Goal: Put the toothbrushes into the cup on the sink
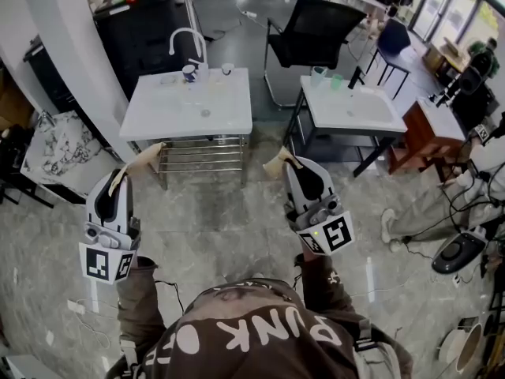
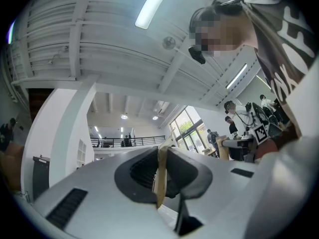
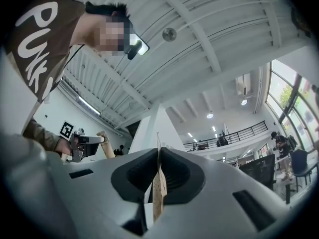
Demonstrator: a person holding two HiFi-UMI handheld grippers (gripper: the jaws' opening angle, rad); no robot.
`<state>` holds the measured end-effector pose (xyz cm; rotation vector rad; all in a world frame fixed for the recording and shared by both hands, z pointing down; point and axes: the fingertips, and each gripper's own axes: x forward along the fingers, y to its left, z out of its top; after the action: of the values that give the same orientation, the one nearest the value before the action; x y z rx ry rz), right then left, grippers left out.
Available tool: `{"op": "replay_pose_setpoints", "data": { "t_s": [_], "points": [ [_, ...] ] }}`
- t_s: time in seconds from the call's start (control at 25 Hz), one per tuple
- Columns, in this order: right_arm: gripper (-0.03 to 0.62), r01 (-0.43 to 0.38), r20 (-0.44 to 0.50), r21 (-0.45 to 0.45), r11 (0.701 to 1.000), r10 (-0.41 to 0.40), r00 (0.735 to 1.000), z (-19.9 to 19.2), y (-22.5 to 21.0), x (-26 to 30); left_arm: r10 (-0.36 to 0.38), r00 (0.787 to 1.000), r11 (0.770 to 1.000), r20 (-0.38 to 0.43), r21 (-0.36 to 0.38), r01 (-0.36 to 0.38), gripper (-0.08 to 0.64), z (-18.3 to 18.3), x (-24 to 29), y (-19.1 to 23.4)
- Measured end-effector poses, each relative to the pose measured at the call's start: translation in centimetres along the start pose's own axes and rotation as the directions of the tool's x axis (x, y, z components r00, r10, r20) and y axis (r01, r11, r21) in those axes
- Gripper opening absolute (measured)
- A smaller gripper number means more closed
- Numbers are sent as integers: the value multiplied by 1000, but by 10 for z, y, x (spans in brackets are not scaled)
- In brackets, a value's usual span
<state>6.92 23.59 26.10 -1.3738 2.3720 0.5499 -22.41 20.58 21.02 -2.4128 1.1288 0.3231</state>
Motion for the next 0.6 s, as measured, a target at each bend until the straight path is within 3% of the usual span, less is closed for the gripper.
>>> {"op": "replay_pose_setpoints", "data": {
  "t_s": [0.32, 0.6],
  "points": [
    [25, -16, 7, 4, 1000, 16, 1000, 0, -20, 0, 12, 1000, 1000, -2, 15, -12, 51, 4, 17, -12],
    [25, -44, 22, 10, 999, 44, 999, 6, -49, -19, 27, 1000, 999, -4, 31, -27, 51, 10, 33, -47]
  ]
}}
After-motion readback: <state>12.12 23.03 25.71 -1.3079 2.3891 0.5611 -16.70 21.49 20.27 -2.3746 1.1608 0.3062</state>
